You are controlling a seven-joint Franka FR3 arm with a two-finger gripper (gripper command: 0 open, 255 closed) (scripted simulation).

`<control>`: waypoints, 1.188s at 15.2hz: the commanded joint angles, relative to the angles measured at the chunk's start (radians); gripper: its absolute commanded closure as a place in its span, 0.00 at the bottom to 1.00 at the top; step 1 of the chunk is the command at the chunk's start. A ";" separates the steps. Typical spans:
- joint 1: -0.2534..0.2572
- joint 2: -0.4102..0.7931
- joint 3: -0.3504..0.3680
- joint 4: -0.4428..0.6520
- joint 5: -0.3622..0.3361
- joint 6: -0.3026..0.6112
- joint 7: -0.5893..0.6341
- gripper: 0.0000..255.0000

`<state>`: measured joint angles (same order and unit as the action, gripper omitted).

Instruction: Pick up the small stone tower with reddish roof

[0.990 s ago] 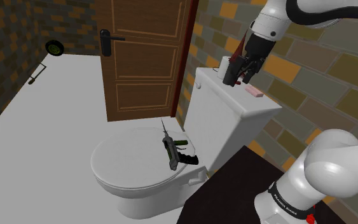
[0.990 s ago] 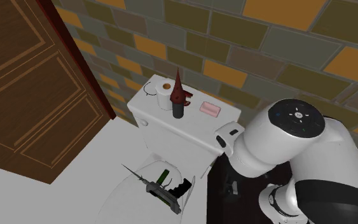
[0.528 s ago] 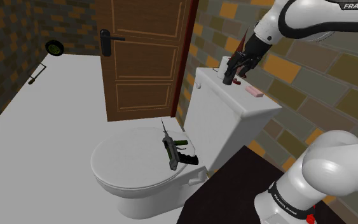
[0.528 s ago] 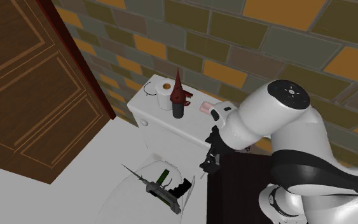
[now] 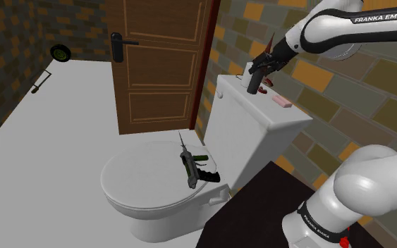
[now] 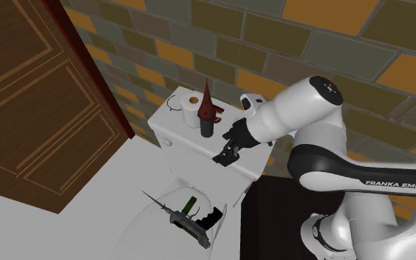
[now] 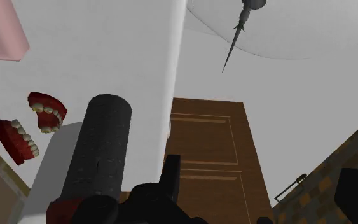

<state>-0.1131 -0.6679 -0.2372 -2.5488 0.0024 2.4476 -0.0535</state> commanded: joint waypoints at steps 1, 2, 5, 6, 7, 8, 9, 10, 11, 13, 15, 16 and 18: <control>0.002 0.023 -0.043 0.001 0.014 0.092 -0.029 0.00; 0.008 0.039 -0.066 0.004 0.025 0.137 -0.045 0.00; 0.043 0.088 -0.148 0.021 0.071 0.268 -0.102 0.00; 0.062 0.104 -0.179 0.029 0.090 0.310 -0.124 0.00; 0.086 0.119 -0.214 0.038 0.112 0.351 -0.149 0.00; 0.114 0.133 -0.252 0.048 0.136 0.391 -0.175 0.00; 0.146 0.145 -0.293 0.060 0.162 0.430 -0.204 0.00; 0.185 0.156 -0.339 0.072 0.189 0.467 -0.234 0.00; 0.229 0.165 -0.389 0.085 0.217 0.504 -0.265 0.00; 0.284 0.170 -0.448 0.088 0.243 0.548 -0.299 0.00; 0.311 0.173 -0.475 0.071 0.253 0.576 -0.317 0.00; 0.325 0.174 -0.489 0.063 0.258 0.589 -0.326 0.00; 0.356 0.176 -0.520 0.048 0.268 0.617 -0.345 0.00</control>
<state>0.2263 -0.4940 -0.7408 -2.4934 0.2646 3.0488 -0.3885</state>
